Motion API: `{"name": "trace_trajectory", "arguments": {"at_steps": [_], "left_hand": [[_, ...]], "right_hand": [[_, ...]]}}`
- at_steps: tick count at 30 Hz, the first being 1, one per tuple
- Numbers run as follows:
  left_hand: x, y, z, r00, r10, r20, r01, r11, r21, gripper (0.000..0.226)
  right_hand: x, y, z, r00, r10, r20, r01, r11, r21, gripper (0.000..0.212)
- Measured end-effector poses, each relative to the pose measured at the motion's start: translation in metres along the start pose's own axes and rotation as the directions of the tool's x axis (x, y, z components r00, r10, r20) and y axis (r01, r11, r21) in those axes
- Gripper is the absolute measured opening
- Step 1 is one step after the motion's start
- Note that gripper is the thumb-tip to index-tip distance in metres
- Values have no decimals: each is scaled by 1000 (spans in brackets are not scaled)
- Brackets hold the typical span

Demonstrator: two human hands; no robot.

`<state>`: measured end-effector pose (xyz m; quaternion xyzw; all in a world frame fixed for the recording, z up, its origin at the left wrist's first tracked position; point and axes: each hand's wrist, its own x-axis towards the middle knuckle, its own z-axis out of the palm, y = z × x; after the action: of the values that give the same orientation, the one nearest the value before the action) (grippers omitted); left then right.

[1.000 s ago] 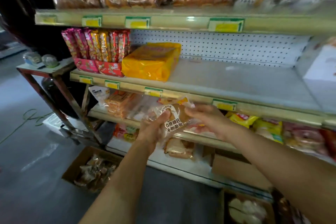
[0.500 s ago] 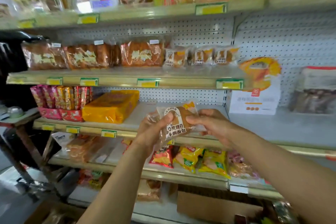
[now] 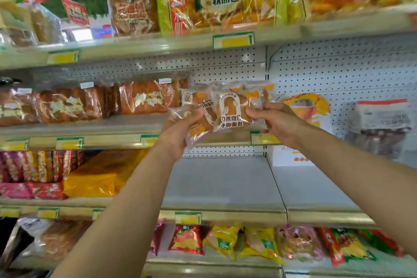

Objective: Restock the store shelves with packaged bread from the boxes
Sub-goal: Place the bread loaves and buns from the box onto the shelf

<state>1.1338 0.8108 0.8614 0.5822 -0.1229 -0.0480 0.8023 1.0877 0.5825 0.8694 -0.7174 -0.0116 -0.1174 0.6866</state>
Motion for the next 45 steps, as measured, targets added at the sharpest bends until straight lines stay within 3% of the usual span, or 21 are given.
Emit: {"name": "trace_trajectory", "arguments": {"at_steps": [2,4,8,12,13,16,18,19,21,22,26,29,34,37,39,41,43,45], "left_hand": [[25,7,-5,1000,-3,-3,3,1000,-8,32],[48,13,-12,999,-7,-34,7,1000,7,42],[88,20,-23,1000,-24,-15,24,1000,1,75],[123,20,-34,999,-29,-41,28,999,-22,31],[131,20,-39,999,-28,-44,27,999,-35,37],[154,18,-53,999,-1,-52,-2,997,-73,98],[167,16,-60,998,6,-58,-11,996,-83,110],[173,16,-63,997,0,-72,-7,996,-87,107],[181,15,-67,998,-20,-61,14,996,-92,104],[184,15,-69,998,-25,-54,19,995,-101,103],[195,13,-74,997,-26,-80,14,990,-139,98],[199,12,-72,998,-26,-63,18,992,-121,86],[202,9,-66,999,-15,-44,12,998,-68,74],[200,7,-61,999,-19,-40,18,999,-29,49],[199,5,-59,997,-19,-72,17,999,-29,47],[200,3,-57,996,-22,-85,20,999,-24,66],[199,2,-52,997,-15,-70,15,1000,0,64],[196,2,-44,999,-19,-42,20,1000,12,56]], "right_hand": [[20,-5,1,1000,-5,-18,5,1000,19,72],[39,-8,3,1000,-7,12,6,1000,13,51],[80,-4,7,999,-32,-24,31,998,-56,76],[122,2,-1,994,14,-108,-26,993,-114,100],[137,7,-7,994,27,-110,-40,991,-126,111],[189,37,-32,993,55,-101,-72,982,-175,131],[196,37,-27,995,66,-81,-80,978,-195,127],[194,33,-19,994,70,-81,-84,979,-187,114],[187,21,1,992,85,-93,-101,979,-180,65],[192,24,2,991,95,-91,-112,973,-200,51],[209,25,5,980,82,-184,-135,945,-299,65],[217,29,9,972,119,-202,-180,932,-315,47],[209,17,15,966,128,-224,-203,912,-357,48],[207,17,22,965,112,-238,-199,903,-381,54],[224,35,13,961,62,-270,-190,854,-483,58],[225,35,14,954,-63,-294,-172,687,-706,69],[226,36,11,919,-283,-273,-106,489,-866,75],[222,28,11,873,-440,-208,7,438,-899,72]]}}
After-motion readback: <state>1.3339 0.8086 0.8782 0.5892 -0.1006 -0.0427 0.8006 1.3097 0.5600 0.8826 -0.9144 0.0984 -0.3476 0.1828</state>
